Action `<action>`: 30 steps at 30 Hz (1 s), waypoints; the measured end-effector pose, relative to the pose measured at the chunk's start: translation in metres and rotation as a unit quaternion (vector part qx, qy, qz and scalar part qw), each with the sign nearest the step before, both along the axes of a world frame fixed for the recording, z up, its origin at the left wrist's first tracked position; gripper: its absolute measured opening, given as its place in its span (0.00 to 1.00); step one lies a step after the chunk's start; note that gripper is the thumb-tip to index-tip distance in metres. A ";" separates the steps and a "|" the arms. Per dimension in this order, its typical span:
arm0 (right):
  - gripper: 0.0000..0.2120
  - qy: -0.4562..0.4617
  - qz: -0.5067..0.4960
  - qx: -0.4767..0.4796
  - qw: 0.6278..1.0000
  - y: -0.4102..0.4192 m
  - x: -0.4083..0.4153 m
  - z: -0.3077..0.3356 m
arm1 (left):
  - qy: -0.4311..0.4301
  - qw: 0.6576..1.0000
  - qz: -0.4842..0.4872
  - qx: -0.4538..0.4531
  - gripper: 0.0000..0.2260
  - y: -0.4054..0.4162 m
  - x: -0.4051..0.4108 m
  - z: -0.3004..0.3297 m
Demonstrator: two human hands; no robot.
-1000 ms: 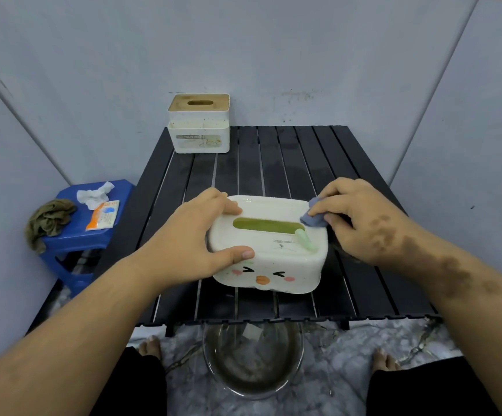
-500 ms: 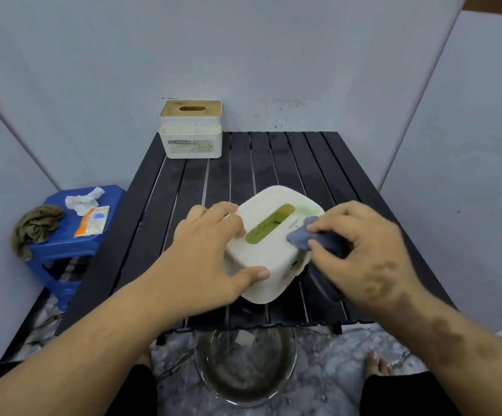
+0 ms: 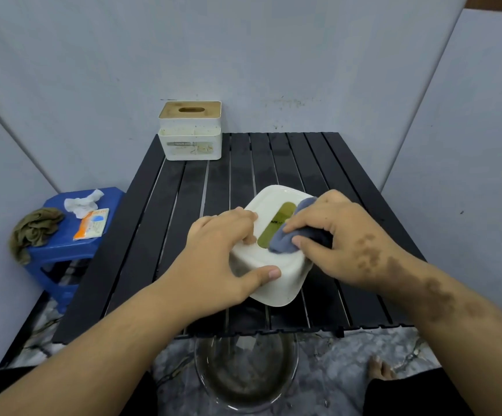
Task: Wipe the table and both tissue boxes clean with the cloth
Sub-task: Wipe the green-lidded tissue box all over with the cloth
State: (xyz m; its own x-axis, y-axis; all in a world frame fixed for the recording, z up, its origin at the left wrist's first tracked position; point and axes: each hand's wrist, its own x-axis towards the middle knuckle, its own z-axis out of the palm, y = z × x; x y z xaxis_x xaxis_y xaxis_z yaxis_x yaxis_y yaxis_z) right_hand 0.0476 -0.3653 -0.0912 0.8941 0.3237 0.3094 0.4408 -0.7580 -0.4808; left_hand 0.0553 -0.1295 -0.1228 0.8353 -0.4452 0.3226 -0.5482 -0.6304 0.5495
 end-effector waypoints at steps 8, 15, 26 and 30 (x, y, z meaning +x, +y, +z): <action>0.10 -0.058 0.015 0.078 0.995 0.000 -0.005 -0.005 | 0.007 1.000 -0.008 -0.018 0.22 0.003 0.001 0.000; 0.10 -0.071 -0.083 0.106 0.988 -0.007 -0.004 -0.007 | 0.069 0.998 0.004 -0.007 0.27 -0.003 -0.003 0.007; 0.18 -0.065 -0.042 0.016 0.997 0.006 -0.021 -0.014 | 0.080 0.995 0.003 0.062 0.44 -0.005 -0.001 0.016; 0.21 -0.086 -0.076 -0.031 0.993 0.005 -0.016 -0.020 | 0.078 0.995 0.009 0.054 0.44 -0.004 0.000 0.014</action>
State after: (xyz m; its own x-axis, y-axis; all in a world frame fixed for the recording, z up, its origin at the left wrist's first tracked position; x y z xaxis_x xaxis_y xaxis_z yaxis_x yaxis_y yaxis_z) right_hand 0.0315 -0.3607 -0.1108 0.8696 0.2116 0.4461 0.3904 -0.8477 -0.3590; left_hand 0.0550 -0.1338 -0.1089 0.8793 -0.4554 0.1392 -0.4499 -0.6987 0.5562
